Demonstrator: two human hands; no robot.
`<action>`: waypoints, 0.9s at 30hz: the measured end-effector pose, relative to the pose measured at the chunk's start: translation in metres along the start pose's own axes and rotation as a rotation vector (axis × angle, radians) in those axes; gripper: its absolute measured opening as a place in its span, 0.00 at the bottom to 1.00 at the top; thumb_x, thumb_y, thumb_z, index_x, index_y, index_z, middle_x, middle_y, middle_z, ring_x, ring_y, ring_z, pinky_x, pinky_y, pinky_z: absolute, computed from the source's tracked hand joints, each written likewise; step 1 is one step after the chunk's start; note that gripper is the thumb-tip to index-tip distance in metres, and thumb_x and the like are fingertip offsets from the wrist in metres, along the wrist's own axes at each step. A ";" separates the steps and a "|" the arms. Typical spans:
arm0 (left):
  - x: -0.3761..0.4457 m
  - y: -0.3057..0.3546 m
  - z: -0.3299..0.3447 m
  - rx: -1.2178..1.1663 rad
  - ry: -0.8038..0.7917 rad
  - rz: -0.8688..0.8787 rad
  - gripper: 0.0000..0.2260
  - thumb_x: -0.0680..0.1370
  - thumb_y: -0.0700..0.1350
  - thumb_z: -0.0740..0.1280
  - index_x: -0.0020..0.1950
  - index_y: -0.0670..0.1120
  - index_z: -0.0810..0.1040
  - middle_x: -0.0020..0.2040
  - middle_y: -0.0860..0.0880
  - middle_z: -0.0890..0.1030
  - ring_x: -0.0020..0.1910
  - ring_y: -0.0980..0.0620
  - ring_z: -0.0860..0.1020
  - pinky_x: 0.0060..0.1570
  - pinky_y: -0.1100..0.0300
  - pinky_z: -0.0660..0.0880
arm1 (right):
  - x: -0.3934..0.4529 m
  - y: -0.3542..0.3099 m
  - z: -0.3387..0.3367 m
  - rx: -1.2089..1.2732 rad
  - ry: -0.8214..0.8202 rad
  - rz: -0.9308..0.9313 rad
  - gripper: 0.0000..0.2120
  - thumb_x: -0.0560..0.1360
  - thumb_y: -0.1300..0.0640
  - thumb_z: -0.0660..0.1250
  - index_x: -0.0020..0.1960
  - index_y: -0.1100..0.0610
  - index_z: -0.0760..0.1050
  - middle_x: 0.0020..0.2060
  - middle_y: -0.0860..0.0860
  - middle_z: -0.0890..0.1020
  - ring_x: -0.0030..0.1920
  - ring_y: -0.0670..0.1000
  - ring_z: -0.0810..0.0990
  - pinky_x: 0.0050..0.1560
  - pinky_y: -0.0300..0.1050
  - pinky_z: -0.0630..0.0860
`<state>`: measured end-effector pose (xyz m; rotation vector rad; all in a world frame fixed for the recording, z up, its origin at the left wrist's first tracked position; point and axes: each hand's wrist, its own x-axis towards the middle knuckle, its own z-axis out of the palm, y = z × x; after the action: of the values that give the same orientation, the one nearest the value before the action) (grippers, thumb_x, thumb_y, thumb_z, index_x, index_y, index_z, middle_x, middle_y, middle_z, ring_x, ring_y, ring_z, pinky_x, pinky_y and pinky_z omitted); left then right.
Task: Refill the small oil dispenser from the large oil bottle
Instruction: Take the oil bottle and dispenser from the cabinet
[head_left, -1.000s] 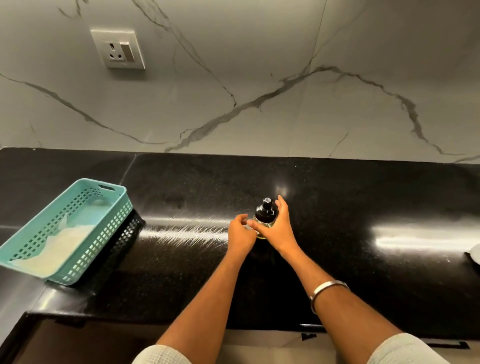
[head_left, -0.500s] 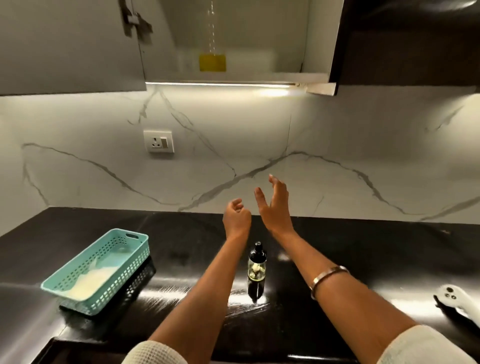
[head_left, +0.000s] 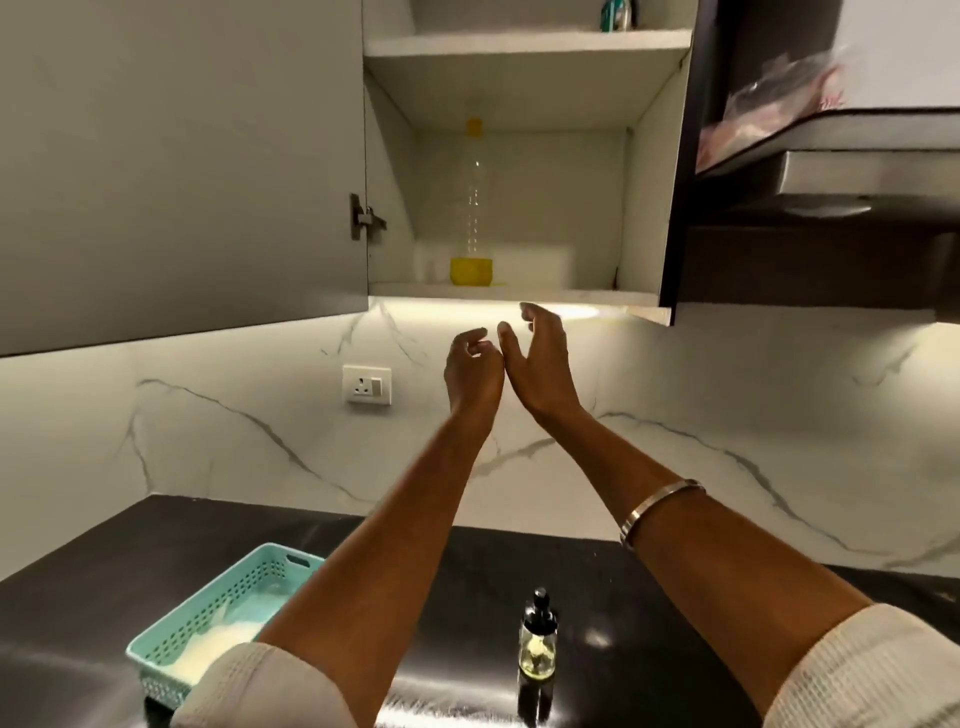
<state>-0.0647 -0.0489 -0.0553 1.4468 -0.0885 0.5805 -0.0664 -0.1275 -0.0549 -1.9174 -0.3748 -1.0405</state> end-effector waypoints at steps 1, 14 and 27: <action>0.008 0.008 -0.001 -0.002 0.006 0.015 0.14 0.78 0.41 0.60 0.61 0.49 0.76 0.59 0.48 0.80 0.55 0.49 0.78 0.58 0.54 0.75 | 0.010 -0.006 0.002 0.000 0.005 -0.020 0.22 0.80 0.51 0.61 0.70 0.60 0.65 0.66 0.56 0.70 0.67 0.54 0.68 0.67 0.46 0.66; 0.154 0.056 0.003 0.017 -0.041 0.147 0.16 0.75 0.39 0.59 0.61 0.47 0.75 0.57 0.47 0.79 0.54 0.46 0.79 0.58 0.50 0.76 | 0.158 -0.022 0.057 -0.051 0.015 -0.104 0.23 0.79 0.52 0.63 0.70 0.62 0.65 0.66 0.58 0.70 0.66 0.55 0.70 0.64 0.43 0.66; 0.305 0.036 0.038 0.365 -0.291 -0.135 0.27 0.76 0.42 0.68 0.72 0.38 0.63 0.67 0.41 0.70 0.64 0.42 0.72 0.64 0.51 0.72 | 0.283 0.029 0.119 -0.187 -0.013 0.124 0.36 0.74 0.48 0.70 0.72 0.64 0.59 0.68 0.62 0.64 0.67 0.61 0.68 0.66 0.49 0.66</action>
<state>0.1930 0.0134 0.1040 1.8714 -0.1173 0.2791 0.1824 -0.0859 0.1225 -2.0860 -0.1671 -1.0110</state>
